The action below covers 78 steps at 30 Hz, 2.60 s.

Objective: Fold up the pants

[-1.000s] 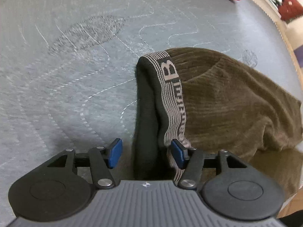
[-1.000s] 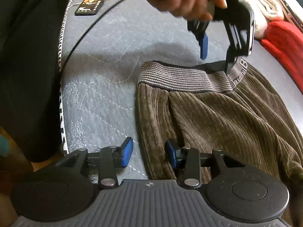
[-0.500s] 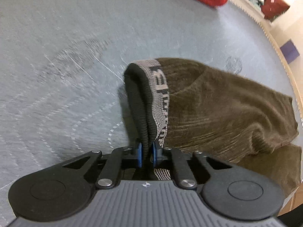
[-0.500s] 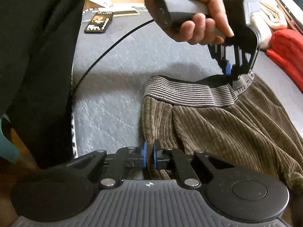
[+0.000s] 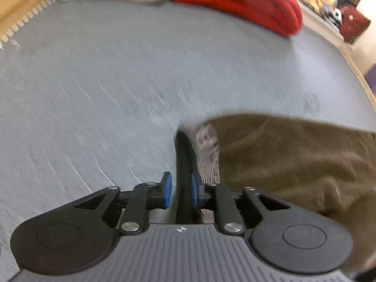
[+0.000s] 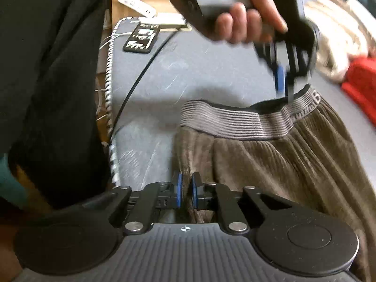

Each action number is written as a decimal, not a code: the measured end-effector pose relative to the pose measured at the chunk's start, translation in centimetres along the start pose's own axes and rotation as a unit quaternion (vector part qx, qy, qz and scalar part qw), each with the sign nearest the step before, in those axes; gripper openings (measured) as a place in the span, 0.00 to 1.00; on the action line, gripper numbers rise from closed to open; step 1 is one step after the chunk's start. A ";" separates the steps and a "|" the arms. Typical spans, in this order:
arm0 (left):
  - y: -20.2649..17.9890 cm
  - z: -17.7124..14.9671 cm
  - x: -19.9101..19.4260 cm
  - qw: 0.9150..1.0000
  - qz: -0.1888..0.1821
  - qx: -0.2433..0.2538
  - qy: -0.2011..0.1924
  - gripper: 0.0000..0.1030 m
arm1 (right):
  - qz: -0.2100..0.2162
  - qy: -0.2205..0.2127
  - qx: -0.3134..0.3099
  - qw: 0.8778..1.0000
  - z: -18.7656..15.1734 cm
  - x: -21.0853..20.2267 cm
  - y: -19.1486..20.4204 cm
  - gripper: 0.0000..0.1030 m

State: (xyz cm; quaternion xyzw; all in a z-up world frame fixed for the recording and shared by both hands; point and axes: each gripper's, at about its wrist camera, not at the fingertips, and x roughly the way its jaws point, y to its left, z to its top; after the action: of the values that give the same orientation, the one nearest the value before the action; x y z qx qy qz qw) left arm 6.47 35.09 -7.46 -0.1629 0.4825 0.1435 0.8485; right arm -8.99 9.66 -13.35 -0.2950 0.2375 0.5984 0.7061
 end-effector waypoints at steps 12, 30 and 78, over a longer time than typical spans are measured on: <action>-3.3 2.8 2.7 0.997 -0.060 -0.011 -0.038 0.23 | -0.107 -0.074 0.242 0.961 -5.1 -9.7 -10.6 0.38; -5.2 5.8 13.5 0.997 -0.044 0.042 -0.039 0.64 | -0.394 -0.089 0.428 0.809 -22.4 -29.9 -28.6 0.54; -16.4 -16.6 -2.2 0.911 -0.042 0.406 0.057 0.04 | -0.390 -0.128 0.752 0.516 -42.3 -32.5 -34.8 0.35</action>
State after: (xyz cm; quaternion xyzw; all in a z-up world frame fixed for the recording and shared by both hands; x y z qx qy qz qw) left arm -0.82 13.15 -11.28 0.1679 0.5397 -0.1104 0.8175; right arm 20.45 -46.68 -16.57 0.3626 0.3676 -0.1071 0.8497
